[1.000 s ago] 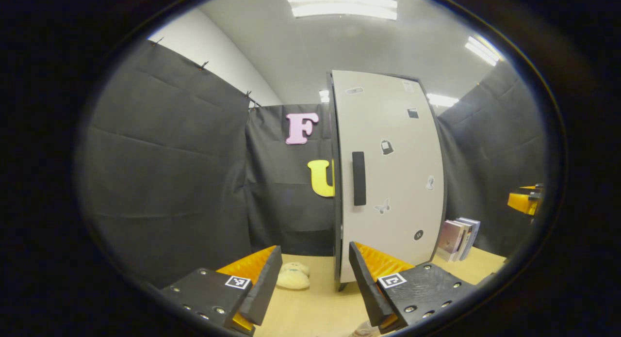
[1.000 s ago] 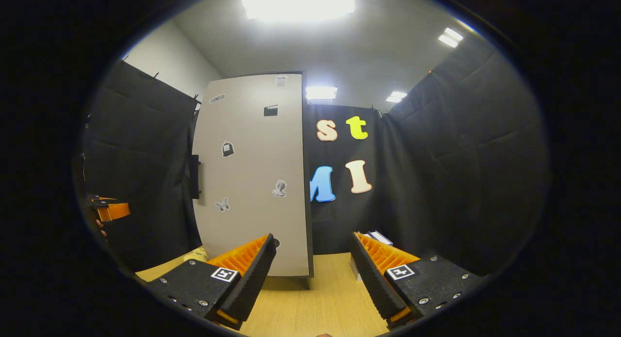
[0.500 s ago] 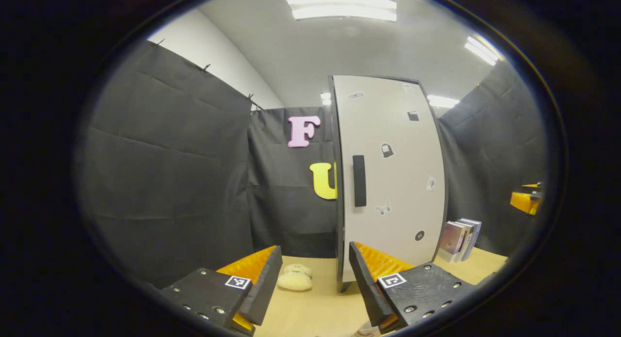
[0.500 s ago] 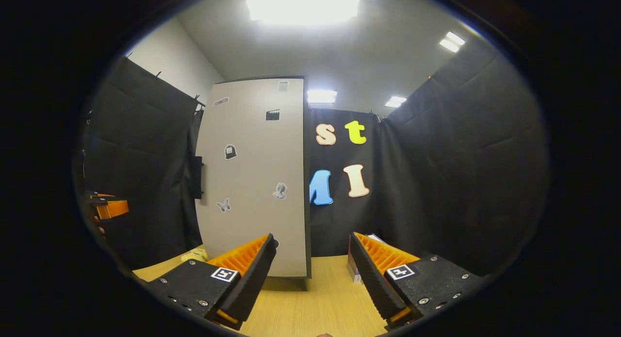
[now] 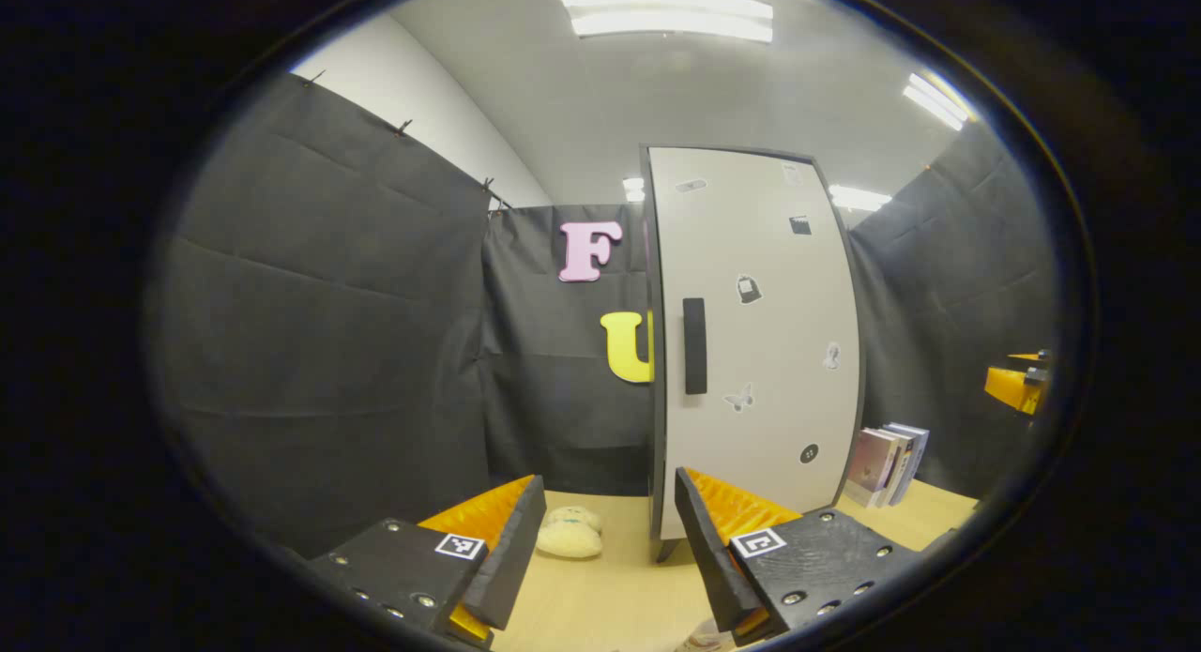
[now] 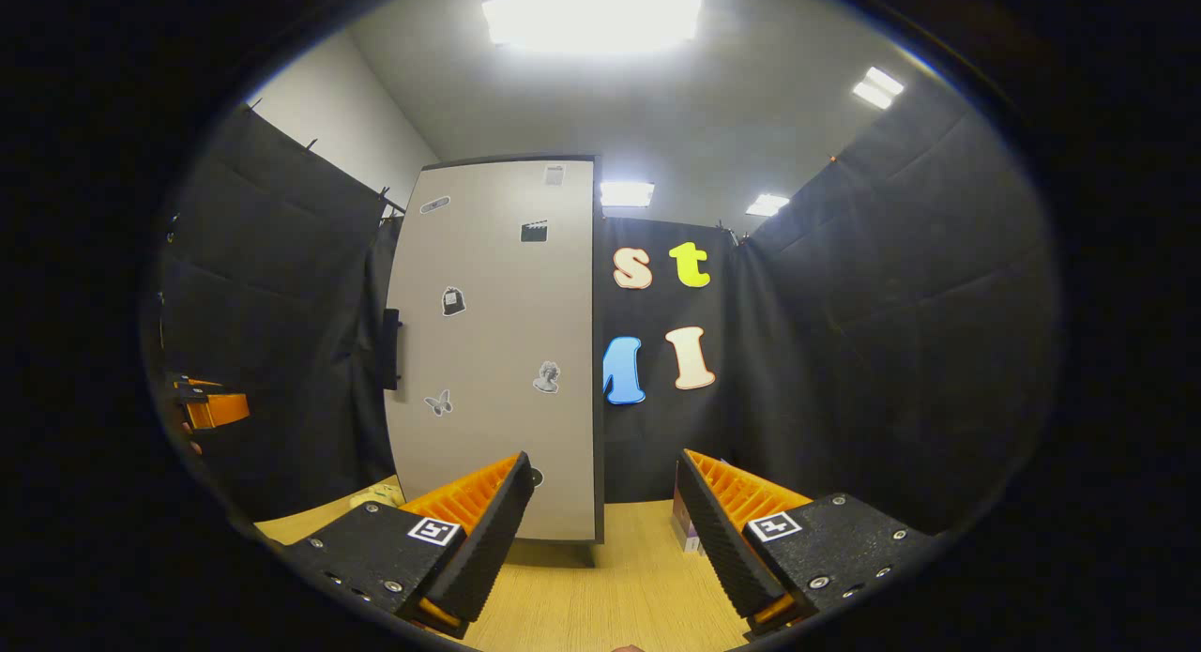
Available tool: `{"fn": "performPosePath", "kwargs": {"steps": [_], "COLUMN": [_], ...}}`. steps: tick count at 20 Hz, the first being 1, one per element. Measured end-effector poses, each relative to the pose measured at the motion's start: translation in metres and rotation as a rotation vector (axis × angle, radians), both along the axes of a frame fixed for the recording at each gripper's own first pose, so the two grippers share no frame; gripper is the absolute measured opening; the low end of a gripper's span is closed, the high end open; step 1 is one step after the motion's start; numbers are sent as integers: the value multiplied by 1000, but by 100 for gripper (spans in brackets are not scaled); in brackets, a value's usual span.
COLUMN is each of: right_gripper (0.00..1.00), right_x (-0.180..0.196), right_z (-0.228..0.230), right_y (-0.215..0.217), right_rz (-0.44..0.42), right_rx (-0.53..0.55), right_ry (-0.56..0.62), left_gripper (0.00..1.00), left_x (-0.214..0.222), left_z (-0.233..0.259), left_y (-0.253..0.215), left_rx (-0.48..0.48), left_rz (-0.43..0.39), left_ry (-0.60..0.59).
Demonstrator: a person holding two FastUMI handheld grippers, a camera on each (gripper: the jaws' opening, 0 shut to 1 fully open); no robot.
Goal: Open the cabinet door with the right hand, grasp the bottle in the cabinet with the left hand and place it on the coaster, then close the cabinet door with the right hand.
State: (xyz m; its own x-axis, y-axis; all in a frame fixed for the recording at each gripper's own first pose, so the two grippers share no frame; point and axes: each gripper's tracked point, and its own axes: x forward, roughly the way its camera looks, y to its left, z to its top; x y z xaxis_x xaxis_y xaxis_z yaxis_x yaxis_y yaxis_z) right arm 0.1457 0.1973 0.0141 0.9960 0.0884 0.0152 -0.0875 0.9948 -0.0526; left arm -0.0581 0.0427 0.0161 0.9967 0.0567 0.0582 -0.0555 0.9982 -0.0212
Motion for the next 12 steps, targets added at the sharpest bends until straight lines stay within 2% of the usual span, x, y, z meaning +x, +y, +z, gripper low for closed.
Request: {"fn": "performPosePath", "kwargs": {"steps": [3, 7, 8, 9, 12], "right_gripper": [95, 95, 95, 95, 95], "right_x": [0, 0, 1, 1, 2], "right_z": [2, 4, 4, 5, 6], "right_y": [2, 6, 6, 7, 9], "right_rz": [1, 3, 2, 2, 1], "right_rx": [-2, -11, -12, -13, -15], "right_ry": [-4, -9, -10, -12, -16], "left_gripper": [80, 80, 82, 80, 80], "left_x": [0, 1, 2, 2, 3], "left_z": [0, -1, -1, -2, -4], "left_y": [0, 0, 0, 0, 0], "left_rx": [-9, -15, -18, -20, -24], "left_rz": [1, 4, 5, 5, 8], "left_ry": [-2, -5, -4, -3, 1]}}
